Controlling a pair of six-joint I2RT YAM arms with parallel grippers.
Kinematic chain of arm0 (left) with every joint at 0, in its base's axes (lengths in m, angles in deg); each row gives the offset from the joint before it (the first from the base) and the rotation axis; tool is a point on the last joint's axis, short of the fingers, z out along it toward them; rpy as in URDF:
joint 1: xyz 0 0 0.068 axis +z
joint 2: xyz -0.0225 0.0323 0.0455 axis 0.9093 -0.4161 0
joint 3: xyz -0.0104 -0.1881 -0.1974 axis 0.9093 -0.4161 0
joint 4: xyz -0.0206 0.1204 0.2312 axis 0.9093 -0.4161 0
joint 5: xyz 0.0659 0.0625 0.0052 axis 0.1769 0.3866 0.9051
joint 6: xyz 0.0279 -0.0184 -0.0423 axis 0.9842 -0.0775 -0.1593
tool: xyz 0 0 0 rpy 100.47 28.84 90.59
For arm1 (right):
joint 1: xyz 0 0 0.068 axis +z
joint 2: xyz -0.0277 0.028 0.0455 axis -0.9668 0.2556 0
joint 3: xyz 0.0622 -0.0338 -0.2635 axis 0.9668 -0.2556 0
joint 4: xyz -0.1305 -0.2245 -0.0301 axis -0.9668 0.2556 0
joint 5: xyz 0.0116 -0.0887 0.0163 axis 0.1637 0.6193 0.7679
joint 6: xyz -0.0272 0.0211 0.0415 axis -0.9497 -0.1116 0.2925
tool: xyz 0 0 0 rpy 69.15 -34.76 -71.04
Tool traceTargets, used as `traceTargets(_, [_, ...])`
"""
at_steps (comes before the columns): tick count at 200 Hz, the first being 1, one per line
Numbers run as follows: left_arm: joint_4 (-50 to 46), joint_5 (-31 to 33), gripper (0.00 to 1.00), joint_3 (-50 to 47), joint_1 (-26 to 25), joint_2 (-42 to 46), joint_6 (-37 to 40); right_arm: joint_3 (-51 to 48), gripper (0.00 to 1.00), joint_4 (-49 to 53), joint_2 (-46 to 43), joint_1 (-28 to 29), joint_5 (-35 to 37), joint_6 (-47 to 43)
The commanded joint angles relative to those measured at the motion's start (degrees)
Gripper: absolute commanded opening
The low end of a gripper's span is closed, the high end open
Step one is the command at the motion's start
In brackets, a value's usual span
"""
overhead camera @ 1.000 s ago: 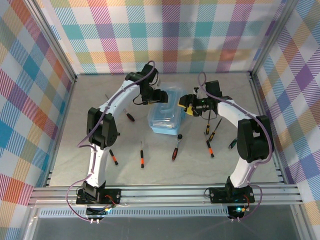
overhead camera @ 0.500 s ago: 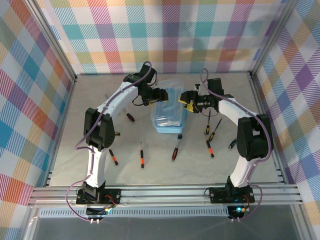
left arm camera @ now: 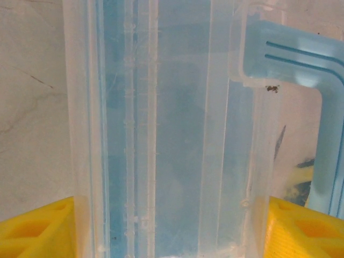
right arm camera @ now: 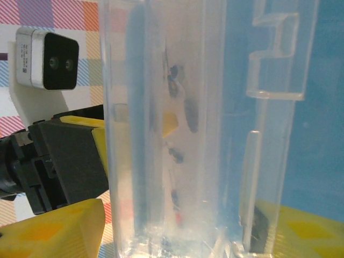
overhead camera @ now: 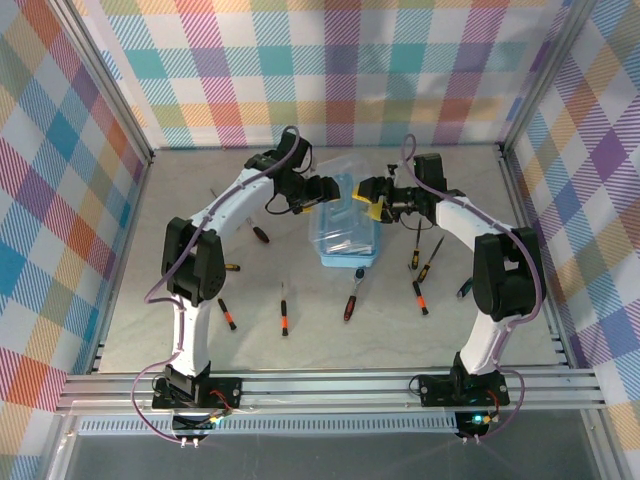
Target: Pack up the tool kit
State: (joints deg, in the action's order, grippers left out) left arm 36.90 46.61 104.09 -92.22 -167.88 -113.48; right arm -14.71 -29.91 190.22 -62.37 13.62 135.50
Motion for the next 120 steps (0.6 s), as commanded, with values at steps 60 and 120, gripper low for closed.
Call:
traceTargets(60, [12.7,-9.4,1.0,-12.6,5.3,13.1,-1.7,8.4,0.68,8.3,-0.3,0.8,-1.5,-3.9])
traceTargets(120, [23.4,-14.5,1.0,-28.7,8.9,21.9,-1.4,13.9,0.68,13.0,0.5,3.5,-0.1,-5.4])
